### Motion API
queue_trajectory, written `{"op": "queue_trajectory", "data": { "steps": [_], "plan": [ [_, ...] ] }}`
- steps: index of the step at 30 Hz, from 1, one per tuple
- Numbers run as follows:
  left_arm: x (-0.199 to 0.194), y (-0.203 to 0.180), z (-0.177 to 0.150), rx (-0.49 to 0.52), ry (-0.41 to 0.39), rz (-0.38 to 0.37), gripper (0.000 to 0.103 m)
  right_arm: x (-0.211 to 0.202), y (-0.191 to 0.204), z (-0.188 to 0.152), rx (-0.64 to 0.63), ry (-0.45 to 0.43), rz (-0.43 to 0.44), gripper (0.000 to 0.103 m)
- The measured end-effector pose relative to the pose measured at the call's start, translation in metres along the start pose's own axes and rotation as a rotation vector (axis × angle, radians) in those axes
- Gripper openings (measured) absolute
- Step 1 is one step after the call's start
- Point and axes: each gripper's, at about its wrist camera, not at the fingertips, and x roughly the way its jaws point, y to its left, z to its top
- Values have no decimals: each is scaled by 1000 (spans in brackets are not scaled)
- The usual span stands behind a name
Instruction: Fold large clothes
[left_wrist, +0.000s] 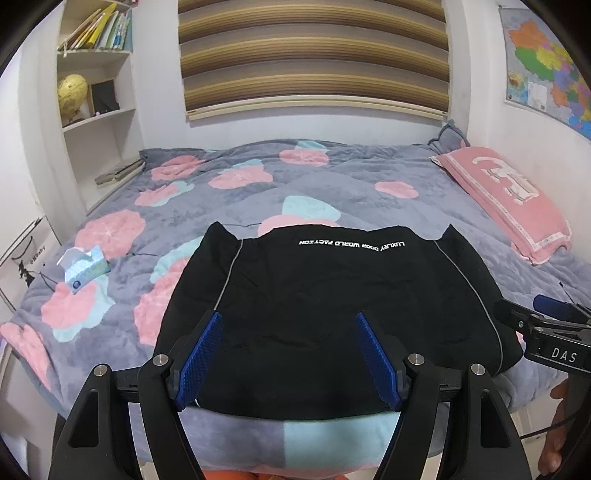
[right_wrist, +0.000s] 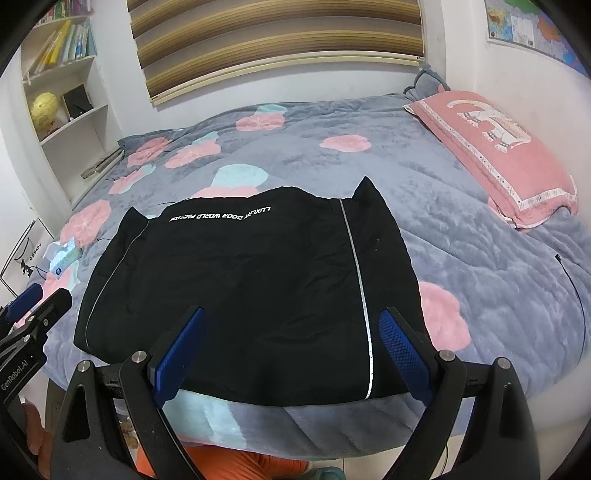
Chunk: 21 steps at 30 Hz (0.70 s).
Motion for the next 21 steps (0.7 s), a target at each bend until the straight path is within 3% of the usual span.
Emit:
{"op": "queue_trajectory", "data": {
  "steps": [21],
  "plan": [
    [3,9,-1,-19,6,-7,75,6,4,-2,-15,21,6,96]
  ]
}}
